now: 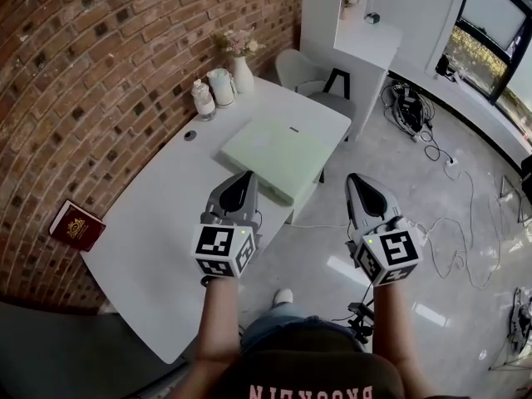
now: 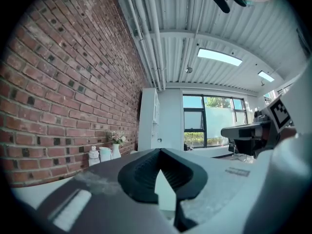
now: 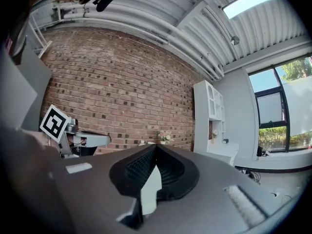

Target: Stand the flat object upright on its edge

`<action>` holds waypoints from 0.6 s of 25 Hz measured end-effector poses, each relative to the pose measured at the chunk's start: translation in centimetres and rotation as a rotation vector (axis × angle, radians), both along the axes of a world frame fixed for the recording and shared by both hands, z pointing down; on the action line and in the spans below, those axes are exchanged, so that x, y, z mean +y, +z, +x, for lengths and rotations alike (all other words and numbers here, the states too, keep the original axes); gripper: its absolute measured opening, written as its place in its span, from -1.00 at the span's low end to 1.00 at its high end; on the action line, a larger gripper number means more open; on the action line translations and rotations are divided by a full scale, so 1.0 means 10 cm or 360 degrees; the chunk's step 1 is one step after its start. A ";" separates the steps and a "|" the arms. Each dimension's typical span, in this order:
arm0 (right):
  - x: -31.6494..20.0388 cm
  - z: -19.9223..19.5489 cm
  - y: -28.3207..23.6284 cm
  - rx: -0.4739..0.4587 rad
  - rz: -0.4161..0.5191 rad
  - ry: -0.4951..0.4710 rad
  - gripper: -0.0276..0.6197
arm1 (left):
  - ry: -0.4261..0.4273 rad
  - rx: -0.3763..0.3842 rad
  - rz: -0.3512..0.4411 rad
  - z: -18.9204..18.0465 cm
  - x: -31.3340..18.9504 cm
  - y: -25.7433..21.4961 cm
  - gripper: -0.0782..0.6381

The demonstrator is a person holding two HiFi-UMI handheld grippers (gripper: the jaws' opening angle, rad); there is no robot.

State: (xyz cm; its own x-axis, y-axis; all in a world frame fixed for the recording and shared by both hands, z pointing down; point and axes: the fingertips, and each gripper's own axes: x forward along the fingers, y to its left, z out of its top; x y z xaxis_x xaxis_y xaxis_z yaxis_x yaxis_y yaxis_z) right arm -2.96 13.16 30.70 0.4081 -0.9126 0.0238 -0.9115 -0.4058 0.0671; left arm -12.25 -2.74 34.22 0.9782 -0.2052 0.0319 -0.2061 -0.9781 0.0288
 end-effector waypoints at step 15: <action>-0.68 0.55 0.18 -0.0018 -0.0031 -0.0144 -0.91 | -0.0141 -0.0032 -0.0062 0.36 -0.56 0.22 -0.79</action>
State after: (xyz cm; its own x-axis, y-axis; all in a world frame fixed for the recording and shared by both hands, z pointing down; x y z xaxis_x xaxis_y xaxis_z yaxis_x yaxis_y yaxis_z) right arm 2.57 6.39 32.48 0.3233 -0.9452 0.0463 -0.9452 -0.3202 0.0635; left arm -8.65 -8.37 36.46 0.9553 -0.2892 0.0611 -0.2928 -0.9542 0.0612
